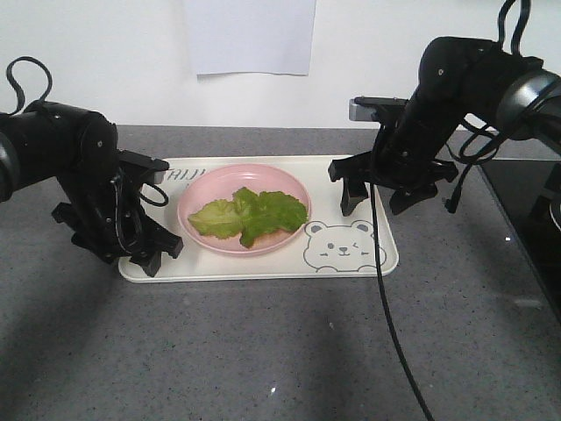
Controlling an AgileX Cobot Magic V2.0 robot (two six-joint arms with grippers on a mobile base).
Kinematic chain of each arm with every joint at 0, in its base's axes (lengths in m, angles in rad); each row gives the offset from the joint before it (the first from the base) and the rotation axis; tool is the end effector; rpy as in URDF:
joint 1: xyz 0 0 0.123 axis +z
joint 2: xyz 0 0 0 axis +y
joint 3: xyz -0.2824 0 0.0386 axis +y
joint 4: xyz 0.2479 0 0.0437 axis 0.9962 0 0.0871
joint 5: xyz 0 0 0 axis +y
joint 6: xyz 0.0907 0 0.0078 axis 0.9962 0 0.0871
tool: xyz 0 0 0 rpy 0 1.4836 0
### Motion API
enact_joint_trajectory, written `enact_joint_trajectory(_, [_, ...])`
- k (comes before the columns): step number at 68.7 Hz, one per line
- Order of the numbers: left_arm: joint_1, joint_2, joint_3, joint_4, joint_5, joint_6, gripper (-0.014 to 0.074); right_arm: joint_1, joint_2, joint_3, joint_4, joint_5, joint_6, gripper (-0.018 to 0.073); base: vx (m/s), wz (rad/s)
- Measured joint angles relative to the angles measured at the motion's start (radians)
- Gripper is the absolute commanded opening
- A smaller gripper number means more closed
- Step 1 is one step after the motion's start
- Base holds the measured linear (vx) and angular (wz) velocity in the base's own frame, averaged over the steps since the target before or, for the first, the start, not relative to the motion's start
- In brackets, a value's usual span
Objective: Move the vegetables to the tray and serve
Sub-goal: 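Open both grippers and lift them away from the tray edges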
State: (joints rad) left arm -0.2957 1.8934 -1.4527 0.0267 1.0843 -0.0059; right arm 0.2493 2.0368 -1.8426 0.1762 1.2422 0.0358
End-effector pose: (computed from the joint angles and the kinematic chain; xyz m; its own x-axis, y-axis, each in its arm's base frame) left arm 0.3650 -0.1090 0.2222 -0.9462 0.2951 -0.1326 0.2946 0.9553 0.0243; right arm 0.4160 0.1215 0.2655 -0.9663 -0.1513 -0.2084 -0.1903 0.9647 0.1819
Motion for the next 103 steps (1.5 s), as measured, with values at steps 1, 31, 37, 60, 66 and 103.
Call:
enact_joint_trajectory(1, [-0.001,0.0,0.0,0.004,0.003,-0.001,0.047,0.0,-0.001,-0.003,0.0,-0.001,0.001,0.054,0.0,0.0])
enact_joint_trajectory(31, [-0.001,-0.071,-0.008,0.046,0.009,-0.017,0.047,0.0,-0.028,-0.006,-0.004,0.0,0.006,0.0533,0.0,0.0])
enact_joint_trajectory(37, [-0.001,-0.097,-0.008,0.048,0.002,-0.02,0.047,0.0,-0.057,-0.006,-0.021,0.0,0.006,0.0497,0.0,0.0])
enact_joint_trajectory(60, [-0.001,-0.282,-0.008,0.048,-0.113,-0.059,0.0255,0.0,-0.294,-0.006,-0.085,-0.106,-0.007,0.0004,0.0,0.0])
enact_joint_trajectory(66, [-0.001,-0.353,-0.008,0.048,-0.159,-0.075,0.0126,0.0,-0.373,0.004,-0.087,-0.15,-0.036,-0.001,0.0,0.0])
enact_joint_trajectory(103, [-0.001,-0.818,0.244,0.048,-0.387,-0.094,-0.0008,0.0,-1.087,0.806,-0.087,-0.597,-0.207,-0.0008,0.0,0.0])
